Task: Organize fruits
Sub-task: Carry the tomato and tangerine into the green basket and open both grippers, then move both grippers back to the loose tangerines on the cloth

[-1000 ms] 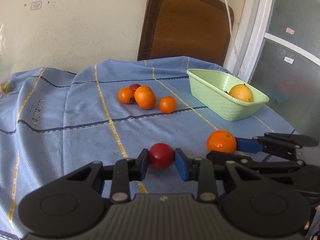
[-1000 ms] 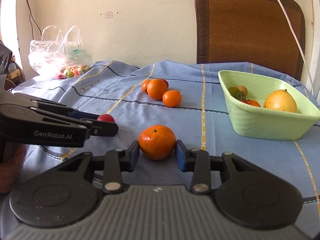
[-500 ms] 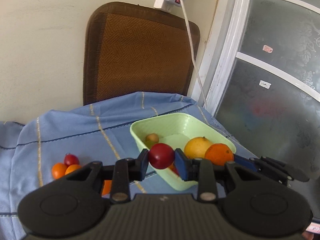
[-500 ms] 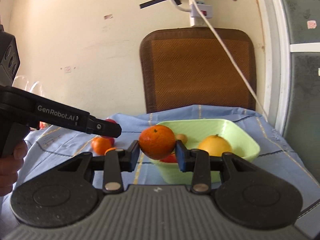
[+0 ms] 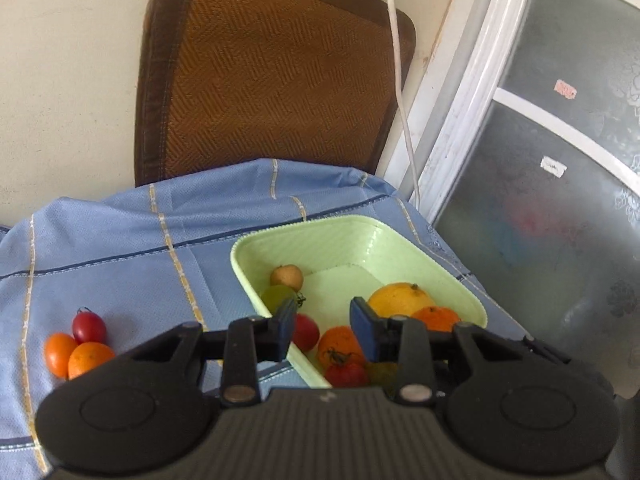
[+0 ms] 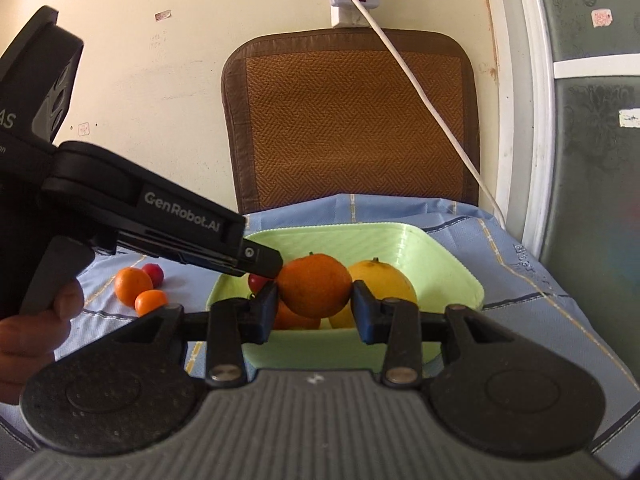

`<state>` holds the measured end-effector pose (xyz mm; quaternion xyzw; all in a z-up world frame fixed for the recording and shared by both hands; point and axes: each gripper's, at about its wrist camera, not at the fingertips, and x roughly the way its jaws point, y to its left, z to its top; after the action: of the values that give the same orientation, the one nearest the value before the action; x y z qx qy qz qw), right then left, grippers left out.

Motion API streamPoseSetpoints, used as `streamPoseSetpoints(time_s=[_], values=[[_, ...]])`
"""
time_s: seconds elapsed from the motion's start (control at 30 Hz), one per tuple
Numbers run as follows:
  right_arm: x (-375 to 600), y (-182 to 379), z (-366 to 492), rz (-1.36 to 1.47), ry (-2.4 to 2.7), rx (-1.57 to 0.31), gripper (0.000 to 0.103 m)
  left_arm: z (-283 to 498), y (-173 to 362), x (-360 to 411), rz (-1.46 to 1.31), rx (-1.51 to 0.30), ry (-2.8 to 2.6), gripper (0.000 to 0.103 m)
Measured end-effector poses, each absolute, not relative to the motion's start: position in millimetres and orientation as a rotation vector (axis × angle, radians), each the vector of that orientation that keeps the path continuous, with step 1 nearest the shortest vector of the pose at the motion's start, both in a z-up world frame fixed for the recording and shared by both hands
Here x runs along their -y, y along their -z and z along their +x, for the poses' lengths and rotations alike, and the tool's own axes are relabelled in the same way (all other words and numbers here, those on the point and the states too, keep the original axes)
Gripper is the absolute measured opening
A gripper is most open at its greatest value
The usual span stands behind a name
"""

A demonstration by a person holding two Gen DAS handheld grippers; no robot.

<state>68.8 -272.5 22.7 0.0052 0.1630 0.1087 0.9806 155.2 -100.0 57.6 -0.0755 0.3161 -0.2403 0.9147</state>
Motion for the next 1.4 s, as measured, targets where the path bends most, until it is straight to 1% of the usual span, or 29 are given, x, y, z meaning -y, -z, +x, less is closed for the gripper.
streamPoseSetpoints(time_s=[0.2,0.4,0.47,0.5,0.57,0.77,0.83,0.97,1.07,1.23,1.3,1.37,1.4], values=[[280.7,-25.2,67.4,0.045,-0.181,-0.303,0.042,138.7,-86.2,31.9,-0.253,-0.547,0.404,0.031],[272.1,-21.4,71.1,0.01,-0.179,-0.336,0.043,118.6,-87.4,-34.7,-0.305,-0.507,0.258,0.035],[269.8,-24.5,68.3,0.007,-0.172,-0.317,0.053,114.4,-81.9,-50.3,-0.324,-0.513,0.227,0.035],[269.1,-26.6,66.1,0.011,-0.168,-0.303,0.06,112.8,-78.0,-58.1,-0.332,-0.517,0.21,0.035],[266.8,-32.8,61.1,0.019,-0.167,-0.275,0.06,110.2,-70.8,-68.8,-0.345,-0.526,0.185,0.035],[240.4,-48.5,44.1,0.005,-0.288,-0.227,0.058,105.1,-49.6,-74.1,-0.344,-0.55,0.2,0.035],[219.0,-44.1,43.5,-0.047,-0.372,-0.27,0.053,104.1,-42.1,-65.5,-0.314,-0.566,0.226,0.035],[176.5,-24.3,60.6,-0.156,-0.457,-0.388,0.052,111.2,-30.0,-49.1,-0.29,-0.615,0.259,0.036],[155.9,-13.6,85.6,-0.186,-0.465,-0.473,0.052,116.4,-24.9,-45.7,-0.309,-0.635,0.269,0.037],[135.3,1.1,116.7,-0.217,-0.475,-0.556,0.053,122.4,-20.1,-42.1,-0.31,-0.658,0.263,0.037],[131.6,5.1,123.3,-0.216,-0.482,-0.582,0.053,127.1,-21.0,-37.3,-0.301,-0.664,0.261,0.041],[132.5,6.3,128.8,-0.19,-0.491,-0.61,0.047,132.8,-22.2,-29.9,-0.284,-0.669,0.255,0.044],[134.2,6.7,130.4,-0.179,-0.491,-0.621,0.037,136.8,-22.2,-25.2,-0.273,-0.673,0.251,0.044]])
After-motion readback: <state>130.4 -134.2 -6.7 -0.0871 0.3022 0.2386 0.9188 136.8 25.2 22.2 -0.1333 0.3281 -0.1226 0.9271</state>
